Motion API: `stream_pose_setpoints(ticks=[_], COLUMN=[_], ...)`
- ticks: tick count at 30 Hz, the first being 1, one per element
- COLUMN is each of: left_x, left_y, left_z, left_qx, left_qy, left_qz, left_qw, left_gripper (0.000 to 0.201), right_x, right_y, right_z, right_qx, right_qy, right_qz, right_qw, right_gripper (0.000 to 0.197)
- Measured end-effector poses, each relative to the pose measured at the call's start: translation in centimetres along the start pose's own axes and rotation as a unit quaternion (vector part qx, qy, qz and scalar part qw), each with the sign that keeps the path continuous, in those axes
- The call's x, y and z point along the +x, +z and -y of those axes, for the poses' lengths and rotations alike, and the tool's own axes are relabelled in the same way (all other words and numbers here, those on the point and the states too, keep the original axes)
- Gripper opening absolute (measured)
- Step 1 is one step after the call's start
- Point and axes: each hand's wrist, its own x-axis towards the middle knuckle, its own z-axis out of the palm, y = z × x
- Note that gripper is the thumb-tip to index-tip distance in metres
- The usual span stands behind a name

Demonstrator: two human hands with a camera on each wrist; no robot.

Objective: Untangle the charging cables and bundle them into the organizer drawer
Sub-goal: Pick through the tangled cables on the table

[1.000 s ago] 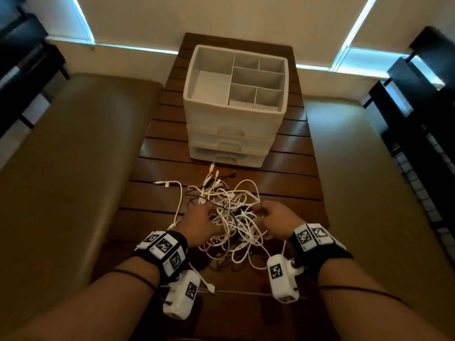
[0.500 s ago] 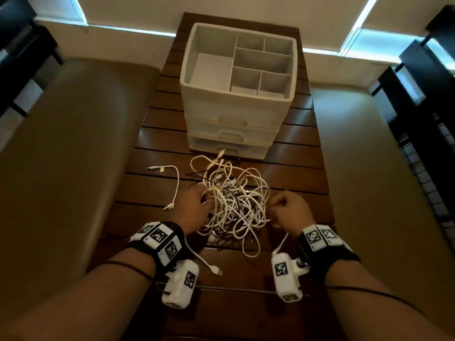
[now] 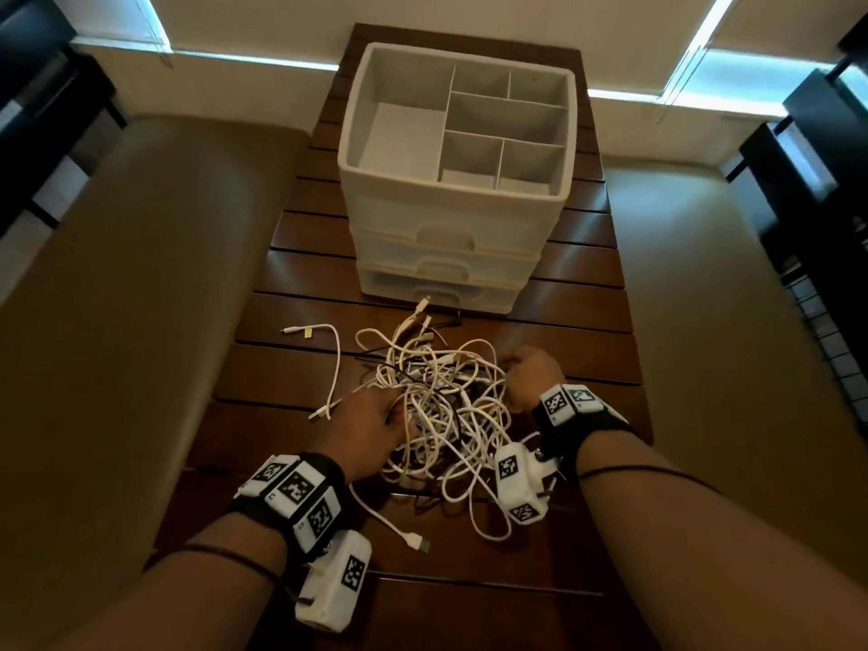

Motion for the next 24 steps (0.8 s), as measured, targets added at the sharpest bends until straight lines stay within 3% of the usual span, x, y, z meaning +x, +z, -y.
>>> stream_pose_setpoints(ticks=[3, 18, 21, 24], left_x=[0.1, 0.9, 0.6, -0.1], left_y=[0.2, 0.4, -1.1, -4.6], left_z=[0.1, 0.8, -0.2, -1.6], left_qx=[-0.012, -0.002, -0.003, 0.050], left_qy=[0.000, 0.011, 0.009, -0.046], left_qz=[-0.005, 0.018, 0.058, 0.089], left_qw=[1.000, 1.000, 0.998, 0.994], left_gripper=[0.011, 0.009, 0.005, 0.018], right_x=[0.7, 0.6, -0.2, -1.8], right_y=[0.2, 2.3, 1.5, -1.0], right_z=[0.3, 0.9, 1.6, 2.2], right_qx=[-0.039, -0.188, -0.131, -0.002], right_qy=[-0.010, -0.181, -0.200, -0.191], right_qz=[0.041, -0.031, -0.038, -0.036], right_qw=[0.998, 0.965, 0.970, 0.981], right_gripper=[0.016, 0.021, 0.013, 0.010])
